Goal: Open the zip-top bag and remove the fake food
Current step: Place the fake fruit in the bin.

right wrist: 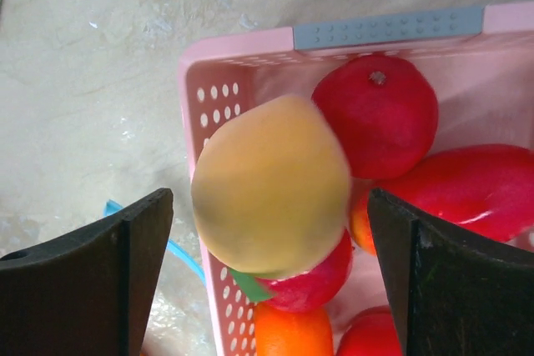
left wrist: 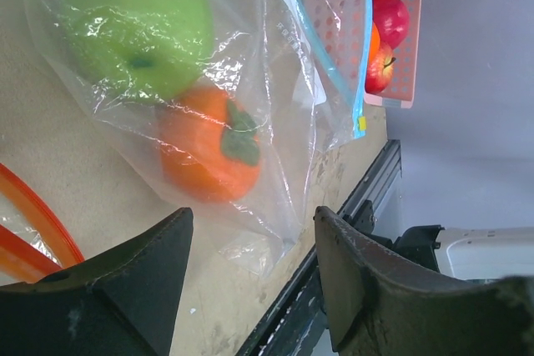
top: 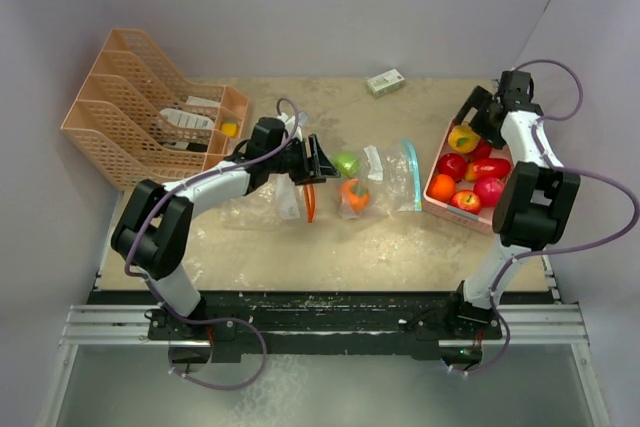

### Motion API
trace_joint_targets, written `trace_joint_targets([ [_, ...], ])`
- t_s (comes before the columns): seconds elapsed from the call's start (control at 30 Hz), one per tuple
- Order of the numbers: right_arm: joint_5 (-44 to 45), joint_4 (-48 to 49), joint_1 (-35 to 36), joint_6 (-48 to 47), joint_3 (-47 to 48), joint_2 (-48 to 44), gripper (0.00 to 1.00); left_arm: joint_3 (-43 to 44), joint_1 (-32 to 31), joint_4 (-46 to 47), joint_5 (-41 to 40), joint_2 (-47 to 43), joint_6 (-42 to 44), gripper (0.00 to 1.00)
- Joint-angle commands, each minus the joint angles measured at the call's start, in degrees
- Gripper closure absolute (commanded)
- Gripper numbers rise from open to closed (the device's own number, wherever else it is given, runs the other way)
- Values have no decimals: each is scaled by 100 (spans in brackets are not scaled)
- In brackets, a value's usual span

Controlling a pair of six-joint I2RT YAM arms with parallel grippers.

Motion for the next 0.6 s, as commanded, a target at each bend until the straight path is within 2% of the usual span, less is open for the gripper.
trace_joint_targets([
  [0.0,393,-94,9,-162,266,-269,0,41,50,352,109,-82,35,36],
  [0.1,561,76,3,-216,69,-548,0,53,58,363,133,-36,47,36],
  [0.23,331,66,9,-264,-125,-906,0,68,67,413,182,57,29,35],
  [0.43,-528,532,274,-23,-959,-1797,1,44,67,337,79,299,108,32],
  [0.5,-638,521,390,-21,-1130,-1995,1,-54,65,346,-11,278,104,24],
  [0.57,-753,482,480,-37,-1201,-2112,0,-134,59,344,-98,262,93,8],
])
